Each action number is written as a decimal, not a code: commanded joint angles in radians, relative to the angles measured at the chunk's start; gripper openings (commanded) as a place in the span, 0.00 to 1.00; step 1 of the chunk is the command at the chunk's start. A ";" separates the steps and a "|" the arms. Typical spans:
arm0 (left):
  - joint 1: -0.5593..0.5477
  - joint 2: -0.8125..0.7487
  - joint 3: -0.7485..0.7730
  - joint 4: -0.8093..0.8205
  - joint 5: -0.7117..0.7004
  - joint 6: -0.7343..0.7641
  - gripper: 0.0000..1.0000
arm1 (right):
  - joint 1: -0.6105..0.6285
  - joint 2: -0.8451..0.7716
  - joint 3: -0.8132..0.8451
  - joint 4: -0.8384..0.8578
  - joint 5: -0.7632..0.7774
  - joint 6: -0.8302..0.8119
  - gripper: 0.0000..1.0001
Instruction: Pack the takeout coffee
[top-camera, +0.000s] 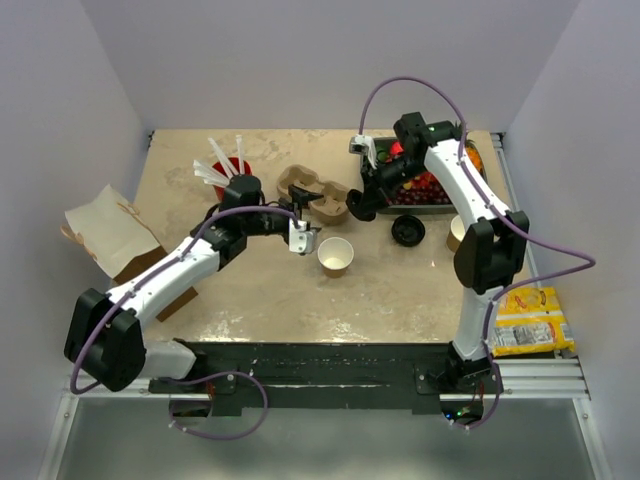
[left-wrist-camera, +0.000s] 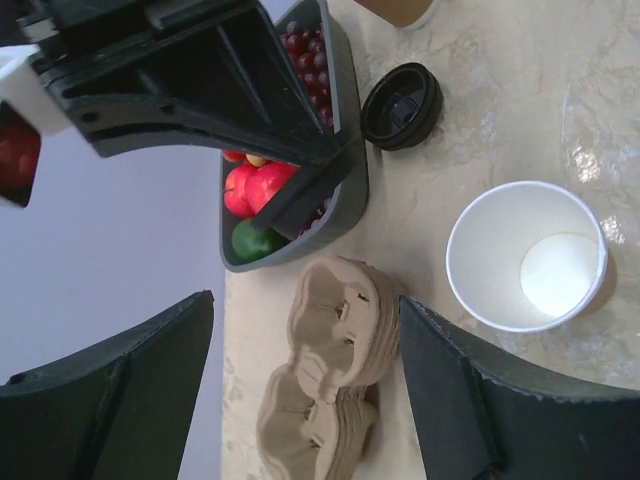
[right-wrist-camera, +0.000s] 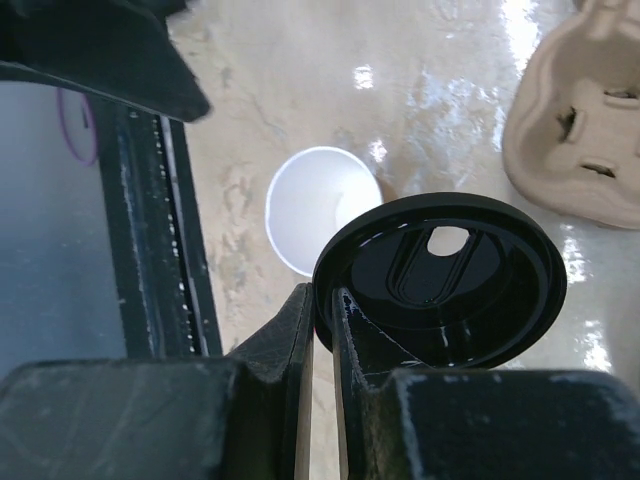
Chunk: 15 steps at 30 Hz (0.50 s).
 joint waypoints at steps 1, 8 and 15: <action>-0.011 0.028 0.043 0.041 0.115 0.254 0.78 | 0.024 -0.069 -0.004 -0.069 -0.110 0.025 0.06; -0.031 0.112 0.100 0.000 0.149 0.400 0.77 | 0.065 -0.097 -0.046 -0.069 -0.097 0.025 0.06; -0.052 0.143 0.116 0.005 0.152 0.469 0.73 | 0.082 -0.097 -0.037 -0.069 -0.083 0.035 0.06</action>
